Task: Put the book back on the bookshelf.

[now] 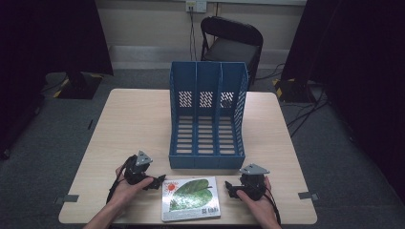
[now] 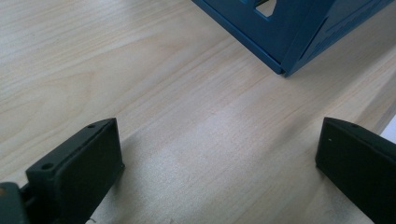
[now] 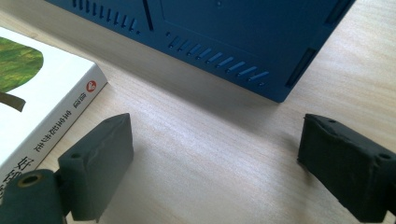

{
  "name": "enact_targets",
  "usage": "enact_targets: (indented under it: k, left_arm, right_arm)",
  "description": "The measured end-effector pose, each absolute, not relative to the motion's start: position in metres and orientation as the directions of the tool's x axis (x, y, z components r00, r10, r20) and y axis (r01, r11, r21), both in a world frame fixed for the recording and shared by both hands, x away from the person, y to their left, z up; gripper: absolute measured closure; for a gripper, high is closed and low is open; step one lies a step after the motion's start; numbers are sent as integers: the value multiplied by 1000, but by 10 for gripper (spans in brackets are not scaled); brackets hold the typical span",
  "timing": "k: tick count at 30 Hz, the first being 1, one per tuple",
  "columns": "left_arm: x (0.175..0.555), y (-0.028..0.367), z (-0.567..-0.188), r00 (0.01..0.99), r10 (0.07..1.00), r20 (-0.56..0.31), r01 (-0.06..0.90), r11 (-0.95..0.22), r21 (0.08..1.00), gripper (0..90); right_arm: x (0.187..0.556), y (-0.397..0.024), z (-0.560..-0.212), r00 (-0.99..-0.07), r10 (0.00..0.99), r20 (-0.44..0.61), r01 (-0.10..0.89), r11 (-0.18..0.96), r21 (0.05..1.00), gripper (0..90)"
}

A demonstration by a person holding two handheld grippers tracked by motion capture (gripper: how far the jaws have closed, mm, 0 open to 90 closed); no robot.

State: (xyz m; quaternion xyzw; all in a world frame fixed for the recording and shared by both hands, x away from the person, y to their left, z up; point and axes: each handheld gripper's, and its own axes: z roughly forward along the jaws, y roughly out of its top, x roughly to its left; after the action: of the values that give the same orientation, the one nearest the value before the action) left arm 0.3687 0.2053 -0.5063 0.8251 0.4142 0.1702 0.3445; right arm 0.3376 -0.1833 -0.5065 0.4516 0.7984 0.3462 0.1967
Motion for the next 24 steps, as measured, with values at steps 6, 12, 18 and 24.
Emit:
enact_targets:
  k: [6,12,18,24]
  left_arm:
    - [369,205,-501,592,806,-6,574,-417,704,147]
    - [365,207,-493,618,786,-18,561,-425,711,191]
    - [354,213,-482,625,773,-112,587,-371,720,241]
    - [345,206,-476,663,724,-190,607,-371,703,327]
  right_arm:
    - [336,-183,-506,-503,864,-1,589,344,731,95]
    - [338,-182,-503,-515,857,4,605,360,710,133]
    - [334,-180,-489,-543,838,43,593,347,727,280]
    - [324,-171,-477,-596,798,84,543,324,775,335]
